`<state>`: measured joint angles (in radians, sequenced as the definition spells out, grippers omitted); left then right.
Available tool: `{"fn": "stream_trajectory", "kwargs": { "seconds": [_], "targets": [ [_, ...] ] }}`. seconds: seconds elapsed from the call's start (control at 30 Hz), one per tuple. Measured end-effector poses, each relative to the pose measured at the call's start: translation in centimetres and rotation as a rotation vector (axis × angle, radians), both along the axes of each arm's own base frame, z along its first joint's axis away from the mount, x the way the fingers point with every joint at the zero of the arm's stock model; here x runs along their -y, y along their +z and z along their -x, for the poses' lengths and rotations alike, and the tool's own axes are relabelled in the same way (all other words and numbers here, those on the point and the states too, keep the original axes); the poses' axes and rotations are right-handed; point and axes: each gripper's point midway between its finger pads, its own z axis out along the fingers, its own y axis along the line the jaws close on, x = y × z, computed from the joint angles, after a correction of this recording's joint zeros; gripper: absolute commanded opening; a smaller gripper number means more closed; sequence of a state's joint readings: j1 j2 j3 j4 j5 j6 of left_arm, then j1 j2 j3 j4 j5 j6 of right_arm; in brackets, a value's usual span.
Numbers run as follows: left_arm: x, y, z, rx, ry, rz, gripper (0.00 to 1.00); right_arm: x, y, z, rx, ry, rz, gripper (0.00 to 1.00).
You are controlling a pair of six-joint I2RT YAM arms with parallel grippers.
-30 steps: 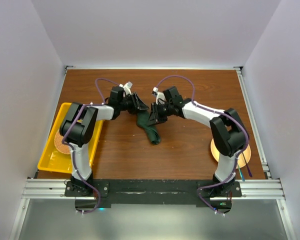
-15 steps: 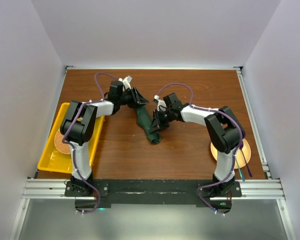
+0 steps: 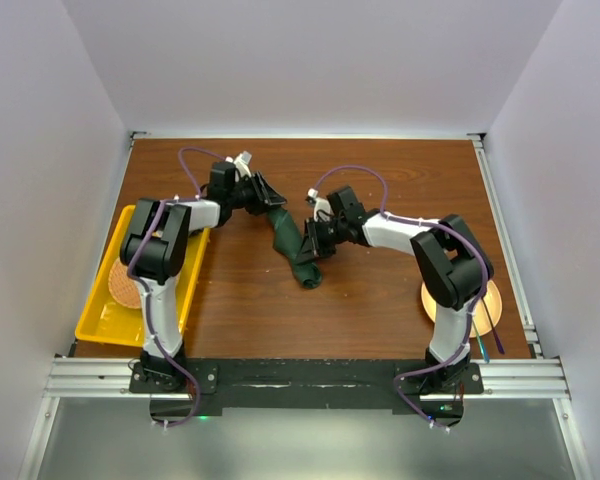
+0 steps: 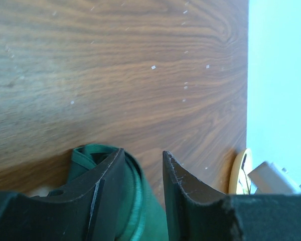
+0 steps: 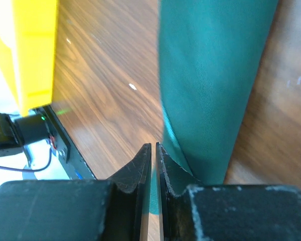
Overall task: Fold the napkin, place the utensils inside, and roll it up
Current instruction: Roll the napkin with the utensil
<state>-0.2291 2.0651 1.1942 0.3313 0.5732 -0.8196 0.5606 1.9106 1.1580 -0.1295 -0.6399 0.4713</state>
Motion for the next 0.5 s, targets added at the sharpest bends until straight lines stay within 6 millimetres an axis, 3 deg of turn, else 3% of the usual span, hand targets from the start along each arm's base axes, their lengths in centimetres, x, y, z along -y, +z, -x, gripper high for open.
{"fn": "stream_trajectory", "kwargs": {
  "seconds": [0.13,0.23,0.33,0.5],
  "targets": [
    [0.0,-1.6,0.2,-0.031,-0.001,-0.008,0.41,1.0,-2.2,2.2,-0.068,0.002,0.024,0.10],
    [0.0,-1.8,-0.1,-0.037,0.000,-0.009,0.41,1.0,-2.3,2.5,-0.075,0.006,0.026,0.10],
    [0.1,-1.5,-0.4,-0.031,-0.001,-0.010,0.41,1.0,-1.5,2.5,-0.059,0.004,0.021,0.11],
    [0.2,-0.7,-1.0,-0.006,-0.006,-0.017,0.42,0.6,1.5,2.3,0.007,0.009,-0.019,0.11]
  ]
}}
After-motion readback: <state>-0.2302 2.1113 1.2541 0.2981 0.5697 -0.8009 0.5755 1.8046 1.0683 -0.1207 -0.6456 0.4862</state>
